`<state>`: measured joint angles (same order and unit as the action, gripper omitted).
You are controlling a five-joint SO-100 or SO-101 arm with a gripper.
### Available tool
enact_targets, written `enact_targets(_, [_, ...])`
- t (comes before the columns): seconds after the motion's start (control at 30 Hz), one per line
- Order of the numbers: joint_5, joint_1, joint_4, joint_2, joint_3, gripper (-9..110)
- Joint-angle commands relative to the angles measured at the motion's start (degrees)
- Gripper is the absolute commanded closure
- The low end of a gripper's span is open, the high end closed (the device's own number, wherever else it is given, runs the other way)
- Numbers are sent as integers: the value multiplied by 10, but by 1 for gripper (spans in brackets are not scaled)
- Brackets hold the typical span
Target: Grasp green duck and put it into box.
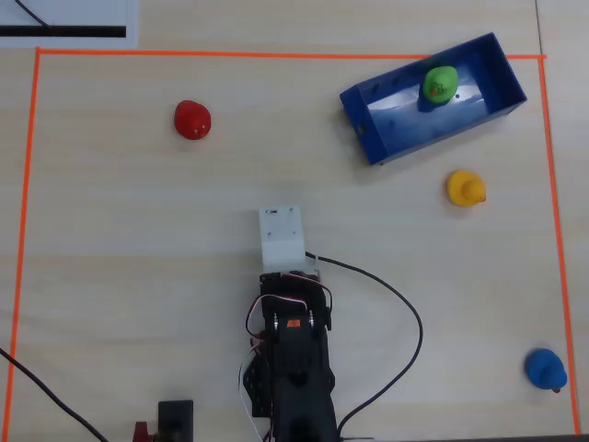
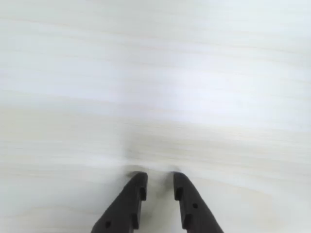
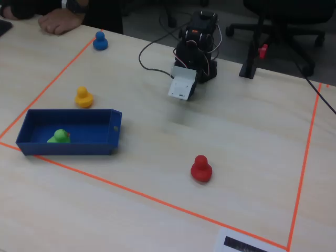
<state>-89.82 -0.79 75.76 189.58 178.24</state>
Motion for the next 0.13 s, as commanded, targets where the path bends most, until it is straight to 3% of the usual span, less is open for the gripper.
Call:
enact_targets(0.0, [-2, 1, 13, 2, 0, 96])
enact_targets(0.1, [-2, 1, 13, 2, 0, 96])
